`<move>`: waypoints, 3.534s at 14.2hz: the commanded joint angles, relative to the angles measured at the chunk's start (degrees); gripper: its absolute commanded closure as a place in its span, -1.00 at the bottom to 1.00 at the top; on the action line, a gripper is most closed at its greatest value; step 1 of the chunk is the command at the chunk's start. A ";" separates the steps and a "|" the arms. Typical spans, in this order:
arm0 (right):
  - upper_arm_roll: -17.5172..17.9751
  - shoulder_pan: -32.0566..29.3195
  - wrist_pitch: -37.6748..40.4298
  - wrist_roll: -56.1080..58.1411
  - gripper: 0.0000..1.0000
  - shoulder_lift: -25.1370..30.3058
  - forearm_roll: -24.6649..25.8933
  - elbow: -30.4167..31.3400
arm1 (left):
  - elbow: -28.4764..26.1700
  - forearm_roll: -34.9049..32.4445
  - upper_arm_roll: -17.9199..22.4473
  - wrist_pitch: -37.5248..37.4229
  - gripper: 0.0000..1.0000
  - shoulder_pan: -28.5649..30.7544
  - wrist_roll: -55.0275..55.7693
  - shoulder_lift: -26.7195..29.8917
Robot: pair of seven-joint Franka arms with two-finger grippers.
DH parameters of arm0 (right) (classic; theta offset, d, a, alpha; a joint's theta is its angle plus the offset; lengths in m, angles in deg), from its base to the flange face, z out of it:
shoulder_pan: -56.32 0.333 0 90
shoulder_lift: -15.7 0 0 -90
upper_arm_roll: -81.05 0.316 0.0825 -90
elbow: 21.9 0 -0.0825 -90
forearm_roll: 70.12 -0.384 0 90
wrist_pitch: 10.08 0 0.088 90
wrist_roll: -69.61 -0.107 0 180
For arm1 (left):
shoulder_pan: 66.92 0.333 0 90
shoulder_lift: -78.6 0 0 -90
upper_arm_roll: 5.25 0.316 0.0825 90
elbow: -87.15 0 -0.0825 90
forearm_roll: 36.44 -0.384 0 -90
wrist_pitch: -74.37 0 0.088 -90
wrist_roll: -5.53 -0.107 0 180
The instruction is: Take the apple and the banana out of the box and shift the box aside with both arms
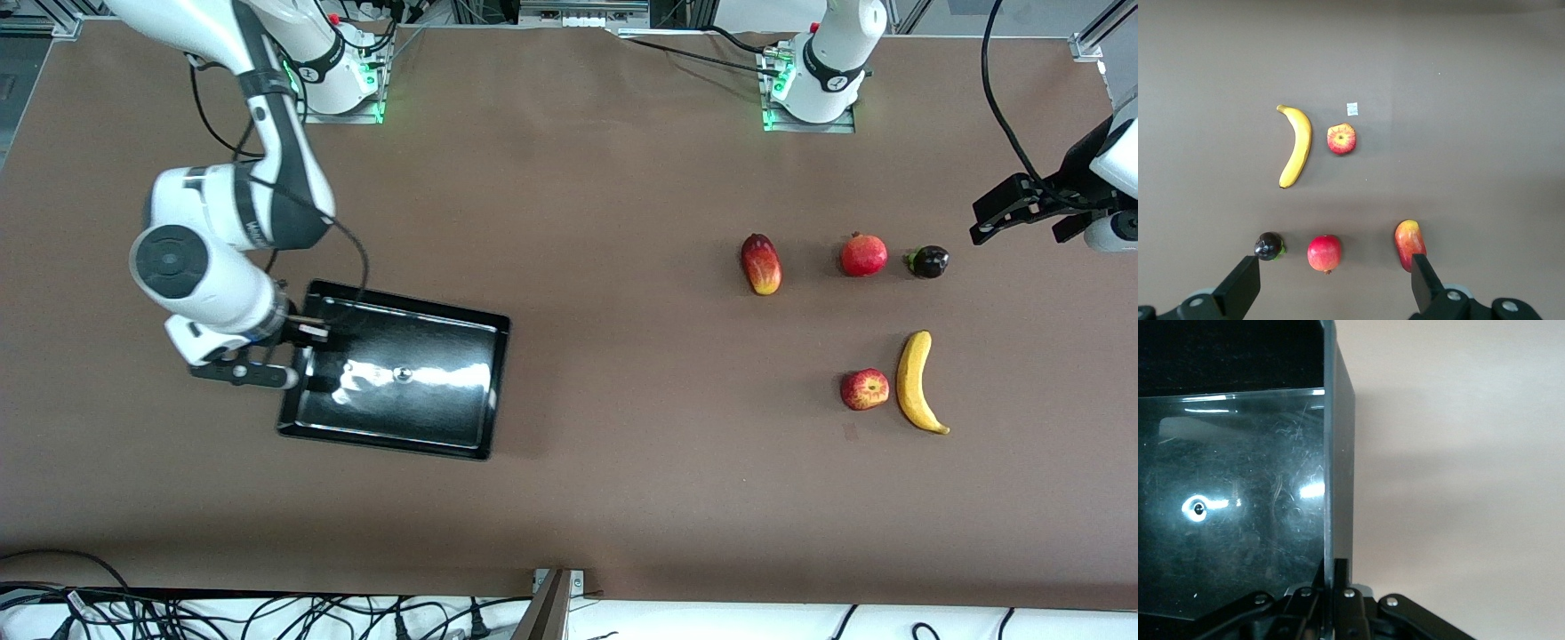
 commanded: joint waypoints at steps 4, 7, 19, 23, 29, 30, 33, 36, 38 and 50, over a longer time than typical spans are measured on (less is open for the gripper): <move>-7.62 -3.60 -5.37 20.57 1.00 4.94 -7.68 10.70 | -1.91 -1.22 1.06 -0.17 -1.00 -1.07 0.75 2.31; -7.63 -8.61 -13.63 32.72 1.00 3.80 -11.75 16.15 | -1.91 -1.13 1.06 -0.08 -1.00 -1.15 0.75 2.48; -7.63 -10.29 -13.83 31.78 -0.69 2.83 -15.62 18.72 | -3.93 -0.51 5.81 0.18 -1.00 -4.93 0.31 4.95; -7.71 -10.20 -12.09 31.96 -1.00 4.58 -15.53 17.58 | -3.93 -0.51 5.81 0.00 -1.00 -4.93 0.13 4.95; -10.35 -9.77 13.29 31.25 -1.00 5.56 -9.76 -1.02 | -3.93 -0.51 5.81 0.00 -1.00 -4.93 0.31 4.95; -10.35 -9.85 17.33 30.21 -1.00 5.47 -8.34 -4.89 | -4.02 -0.51 5.81 0.00 -1.00 -4.93 0.31 4.95; -10.26 -9.59 29.28 27.65 -1.00 5.03 -6.49 -16.05 | -4.02 -0.51 5.81 0.00 -1.00 -4.93 0.31 4.95; -10.09 -9.59 36.71 27.38 -1.00 5.11 -5.95 -25.04 | -4.02 -0.51 5.81 -0.08 -1.00 -4.93 0.40 4.95; -9.83 -9.24 36.88 27.65 -1.00 5.64 -3.60 -28.39 | -4.02 -0.51 5.81 -0.08 -1.00 -4.93 0.40 4.95; 24.81 -36.13 20.89 16.13 -1.00 26.82 5.30 0.44 | -4.02 -0.43 5.81 -0.08 -1.00 -4.76 0.40 4.86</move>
